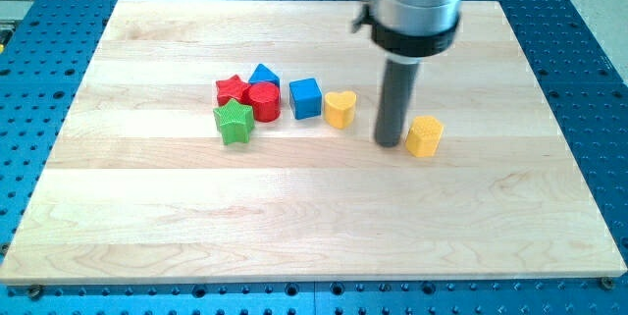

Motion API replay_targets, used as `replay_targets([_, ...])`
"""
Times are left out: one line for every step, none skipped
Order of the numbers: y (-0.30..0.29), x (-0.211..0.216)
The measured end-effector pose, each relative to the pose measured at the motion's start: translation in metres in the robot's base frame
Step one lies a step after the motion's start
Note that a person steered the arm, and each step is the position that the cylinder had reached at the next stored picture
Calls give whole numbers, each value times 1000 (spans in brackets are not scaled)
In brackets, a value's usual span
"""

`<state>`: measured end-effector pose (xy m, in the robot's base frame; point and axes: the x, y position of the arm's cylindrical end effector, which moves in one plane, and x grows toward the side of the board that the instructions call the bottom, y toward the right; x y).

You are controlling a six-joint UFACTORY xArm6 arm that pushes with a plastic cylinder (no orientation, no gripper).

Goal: Push the yellow hexagon into the yellow heart

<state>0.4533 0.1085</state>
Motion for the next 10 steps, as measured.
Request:
replay_targets([2, -31])
replay_targets([-17, -46])
replay_targets([-73, -18])
replay_targets([-105, -1])
replay_targets([-120, 13])
replay_targets([-121, 36])
replay_targets([-131, 37])
replay_targets([-134, 38])
replay_targets([-94, 69])
replay_targets([-11, 81])
